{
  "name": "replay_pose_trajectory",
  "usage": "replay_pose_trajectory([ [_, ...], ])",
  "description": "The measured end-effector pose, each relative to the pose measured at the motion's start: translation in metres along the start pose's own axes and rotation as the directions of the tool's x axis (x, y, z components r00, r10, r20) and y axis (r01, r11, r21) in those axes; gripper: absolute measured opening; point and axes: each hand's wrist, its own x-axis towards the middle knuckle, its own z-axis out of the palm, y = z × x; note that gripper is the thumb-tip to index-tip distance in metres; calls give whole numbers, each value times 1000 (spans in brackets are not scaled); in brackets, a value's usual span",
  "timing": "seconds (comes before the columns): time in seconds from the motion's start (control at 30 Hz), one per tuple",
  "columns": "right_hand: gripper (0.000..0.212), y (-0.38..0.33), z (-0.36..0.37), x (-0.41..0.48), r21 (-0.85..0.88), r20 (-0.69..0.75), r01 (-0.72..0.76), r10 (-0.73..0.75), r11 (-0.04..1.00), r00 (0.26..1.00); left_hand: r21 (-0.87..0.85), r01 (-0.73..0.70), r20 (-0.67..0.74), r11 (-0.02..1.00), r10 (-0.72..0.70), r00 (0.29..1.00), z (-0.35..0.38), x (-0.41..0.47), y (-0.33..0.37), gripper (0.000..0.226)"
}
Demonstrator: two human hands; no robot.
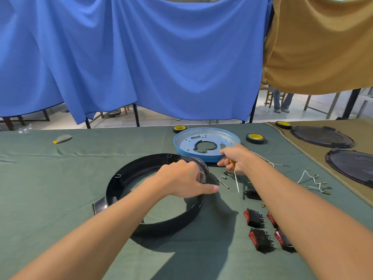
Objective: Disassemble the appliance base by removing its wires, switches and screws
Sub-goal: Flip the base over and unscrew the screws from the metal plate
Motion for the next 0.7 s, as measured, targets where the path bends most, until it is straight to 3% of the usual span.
replay_pose_trajectory([
  [0.1,25,1,-2,-10,-37,45,5,-4,999,999,52,-19,4,998,19,1000,0,-5,4,57],
  [0.4,21,8,-17,-55,-190,175,203,-170,961,970,-236,-27,12,971,30,999,-20,-9,-4,41],
  [0.6,18,15,-18,-73,-434,373,350,-188,830,908,-369,-30,-77,929,2,997,-41,-7,-19,42],
  [0.7,20,14,-10,-88,-611,471,482,-202,627,859,-405,-7,-130,914,-49,990,-41,-5,-20,41],
])
